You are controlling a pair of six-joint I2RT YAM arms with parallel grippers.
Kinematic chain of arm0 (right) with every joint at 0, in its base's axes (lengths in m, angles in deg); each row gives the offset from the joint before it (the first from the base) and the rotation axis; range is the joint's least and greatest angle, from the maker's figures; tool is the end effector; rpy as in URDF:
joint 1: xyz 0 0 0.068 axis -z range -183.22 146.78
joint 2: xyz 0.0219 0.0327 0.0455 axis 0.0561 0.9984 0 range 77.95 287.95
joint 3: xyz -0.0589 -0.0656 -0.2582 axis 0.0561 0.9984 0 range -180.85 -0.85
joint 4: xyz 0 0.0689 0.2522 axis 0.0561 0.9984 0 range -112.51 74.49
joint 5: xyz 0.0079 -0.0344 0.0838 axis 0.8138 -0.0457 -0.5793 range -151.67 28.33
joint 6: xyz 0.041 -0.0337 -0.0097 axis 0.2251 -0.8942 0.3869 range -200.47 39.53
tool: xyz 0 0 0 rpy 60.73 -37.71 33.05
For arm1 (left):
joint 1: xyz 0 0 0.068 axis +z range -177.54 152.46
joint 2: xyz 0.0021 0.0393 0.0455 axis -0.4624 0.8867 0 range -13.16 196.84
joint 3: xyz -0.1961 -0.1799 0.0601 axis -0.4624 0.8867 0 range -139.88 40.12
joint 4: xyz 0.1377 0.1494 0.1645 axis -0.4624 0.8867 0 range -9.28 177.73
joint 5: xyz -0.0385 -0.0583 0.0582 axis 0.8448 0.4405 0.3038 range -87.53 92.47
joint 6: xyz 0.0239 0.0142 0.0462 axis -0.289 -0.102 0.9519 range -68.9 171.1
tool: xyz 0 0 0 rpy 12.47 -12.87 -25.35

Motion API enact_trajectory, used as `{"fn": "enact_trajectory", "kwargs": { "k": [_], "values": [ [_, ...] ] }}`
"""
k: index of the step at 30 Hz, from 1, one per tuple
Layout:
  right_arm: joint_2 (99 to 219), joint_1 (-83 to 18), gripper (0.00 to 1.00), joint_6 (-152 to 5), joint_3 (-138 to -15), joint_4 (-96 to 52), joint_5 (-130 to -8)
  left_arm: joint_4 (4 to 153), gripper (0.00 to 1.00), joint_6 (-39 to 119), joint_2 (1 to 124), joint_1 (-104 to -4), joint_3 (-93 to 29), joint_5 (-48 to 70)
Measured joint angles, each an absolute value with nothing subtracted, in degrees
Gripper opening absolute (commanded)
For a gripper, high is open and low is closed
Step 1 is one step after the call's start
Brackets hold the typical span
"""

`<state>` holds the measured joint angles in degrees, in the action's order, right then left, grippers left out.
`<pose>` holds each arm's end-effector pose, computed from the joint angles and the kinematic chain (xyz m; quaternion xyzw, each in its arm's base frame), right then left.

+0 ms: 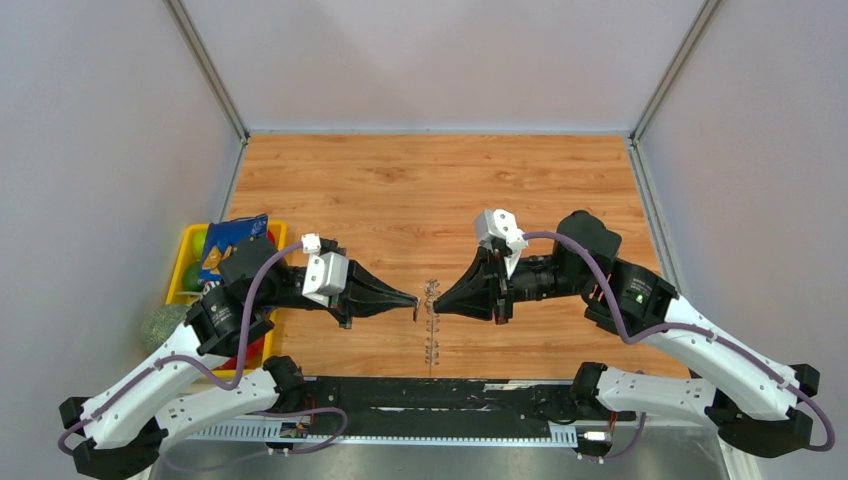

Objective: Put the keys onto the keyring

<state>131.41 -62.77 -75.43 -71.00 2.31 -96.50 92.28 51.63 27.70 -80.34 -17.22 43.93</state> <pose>0.0749 0.1676 0.4390 -0.5044 0.5509 0.5252 0.4077 0.0650 -0.1247 0.4219 0.5169 0.4480 -0.5183 0.5133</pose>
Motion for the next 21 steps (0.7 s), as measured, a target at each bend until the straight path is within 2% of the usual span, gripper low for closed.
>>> {"fn": "enact_trajectory", "kwargs": {
  "k": [21],
  "values": [
    [130.97, -62.77, 0.0, -67.47, -65.51, -7.87, -96.08, 88.8, 0.0, 49.93, 25.97, -80.34, -15.15, 41.39]
  ]
}}
